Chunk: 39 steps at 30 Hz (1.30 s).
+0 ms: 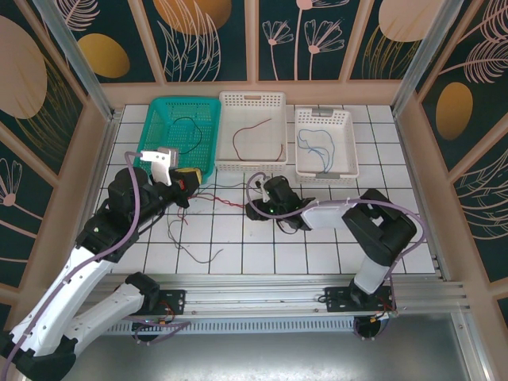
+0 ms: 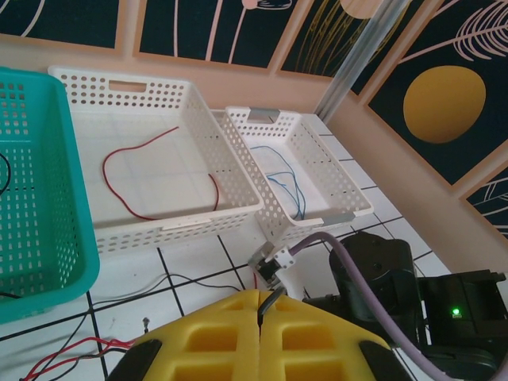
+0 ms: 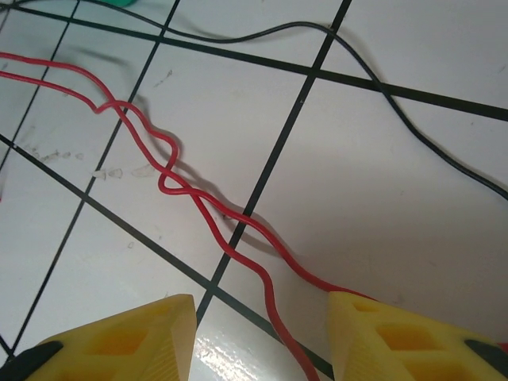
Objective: Untangle the cables
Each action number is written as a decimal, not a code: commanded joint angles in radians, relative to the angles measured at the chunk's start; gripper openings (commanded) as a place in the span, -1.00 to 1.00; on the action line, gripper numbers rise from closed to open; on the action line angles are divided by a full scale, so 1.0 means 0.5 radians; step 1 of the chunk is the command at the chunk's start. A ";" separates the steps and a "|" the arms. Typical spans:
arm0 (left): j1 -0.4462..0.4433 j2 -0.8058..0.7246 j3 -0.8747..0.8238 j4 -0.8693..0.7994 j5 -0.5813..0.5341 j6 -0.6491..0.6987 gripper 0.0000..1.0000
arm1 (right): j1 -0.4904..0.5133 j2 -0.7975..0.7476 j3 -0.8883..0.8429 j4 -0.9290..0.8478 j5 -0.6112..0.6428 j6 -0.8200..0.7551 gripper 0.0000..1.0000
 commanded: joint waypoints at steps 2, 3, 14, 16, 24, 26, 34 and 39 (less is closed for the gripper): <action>-0.008 -0.011 -0.010 0.034 0.033 0.048 -1.00 | 0.037 0.063 0.045 -0.038 0.031 -0.055 -0.16; -0.007 -0.013 -0.008 0.034 0.032 0.051 -1.00 | 0.037 0.058 0.037 -0.032 0.029 -0.053 -0.19; -0.009 -0.046 0.011 -0.097 -0.112 0.119 -1.00 | -0.011 -0.183 -0.083 -0.099 0.078 -0.028 -1.00; -0.008 -0.055 0.010 -0.150 -0.164 0.136 -1.00 | -0.087 -0.352 -0.173 -0.098 0.053 0.010 -1.00; -0.010 -0.026 0.041 -0.409 -0.526 0.154 -1.00 | -0.606 -1.103 -0.460 -0.276 -0.299 0.155 -1.00; -0.010 -0.023 0.041 -0.460 -0.593 0.156 -1.00 | -0.757 -1.279 -0.485 -0.381 -0.389 0.171 -1.00; -0.010 0.011 0.186 -0.609 -0.772 0.175 -1.00 | -1.249 -1.754 -0.484 -0.762 -0.579 0.212 -1.00; -0.009 0.023 0.289 -0.728 -0.950 0.201 -1.00 | -1.471 -1.916 -0.474 -0.923 -0.615 0.244 -1.00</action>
